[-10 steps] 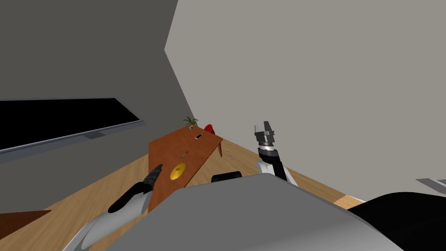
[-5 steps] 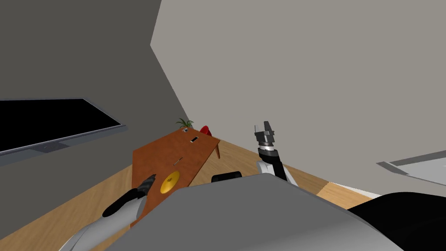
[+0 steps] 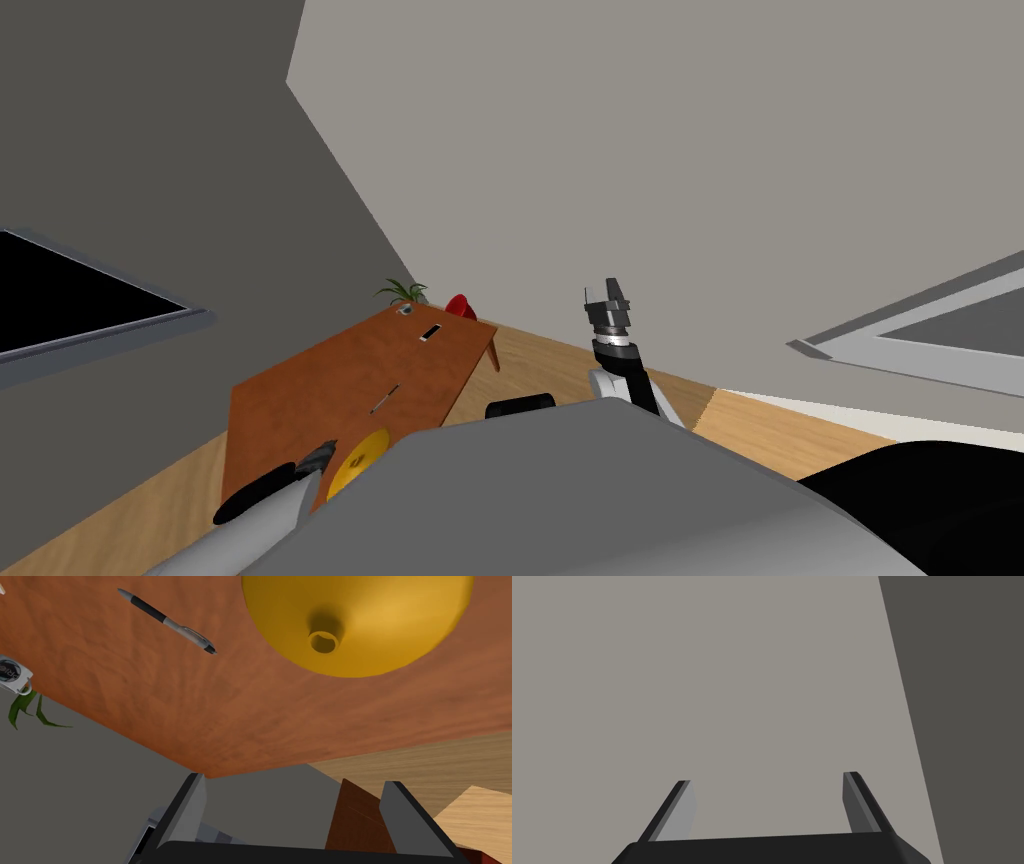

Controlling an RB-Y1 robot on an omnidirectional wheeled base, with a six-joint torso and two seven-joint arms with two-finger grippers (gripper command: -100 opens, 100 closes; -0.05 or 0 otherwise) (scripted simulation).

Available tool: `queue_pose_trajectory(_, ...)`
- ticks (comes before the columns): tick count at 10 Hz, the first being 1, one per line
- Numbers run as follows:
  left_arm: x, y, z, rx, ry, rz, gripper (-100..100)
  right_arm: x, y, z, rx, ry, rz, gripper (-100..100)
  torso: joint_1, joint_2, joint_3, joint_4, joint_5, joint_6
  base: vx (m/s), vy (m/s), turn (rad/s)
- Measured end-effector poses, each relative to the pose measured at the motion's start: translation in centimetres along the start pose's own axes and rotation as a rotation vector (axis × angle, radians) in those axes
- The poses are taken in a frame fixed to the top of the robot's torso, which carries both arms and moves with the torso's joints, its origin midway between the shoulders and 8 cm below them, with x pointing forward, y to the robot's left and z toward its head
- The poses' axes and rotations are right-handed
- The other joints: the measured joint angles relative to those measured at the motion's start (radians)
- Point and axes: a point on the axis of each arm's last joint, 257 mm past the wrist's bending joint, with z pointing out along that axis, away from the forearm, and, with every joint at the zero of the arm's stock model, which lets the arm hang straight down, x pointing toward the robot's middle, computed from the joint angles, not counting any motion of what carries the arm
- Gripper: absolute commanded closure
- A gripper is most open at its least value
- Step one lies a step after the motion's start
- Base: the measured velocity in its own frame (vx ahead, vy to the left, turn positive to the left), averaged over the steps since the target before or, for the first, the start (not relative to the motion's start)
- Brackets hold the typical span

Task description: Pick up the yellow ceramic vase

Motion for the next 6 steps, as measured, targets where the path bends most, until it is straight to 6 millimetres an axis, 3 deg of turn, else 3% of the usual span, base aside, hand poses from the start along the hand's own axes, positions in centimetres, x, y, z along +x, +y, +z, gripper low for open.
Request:
queue_pose_trajectory(3,0.9,5.3,1.1,-0.149,0.031,-0.040,-100,0.0,0.0,0.0,0.000,0.000,0.000,0,0.000,0.002,0.001,0.000,0.000,0.000,0.070,0.023,-0.187)
queue_pose_trajectory(6,2.4,9.8,0.6,-0.263,0.067,-0.073,-100,0.0,0.0,0.0,0.000,0.000,0.000,0,-0.002,0.003,0.002,0.001,0.000,-0.001,0.048,0.015,-0.117)
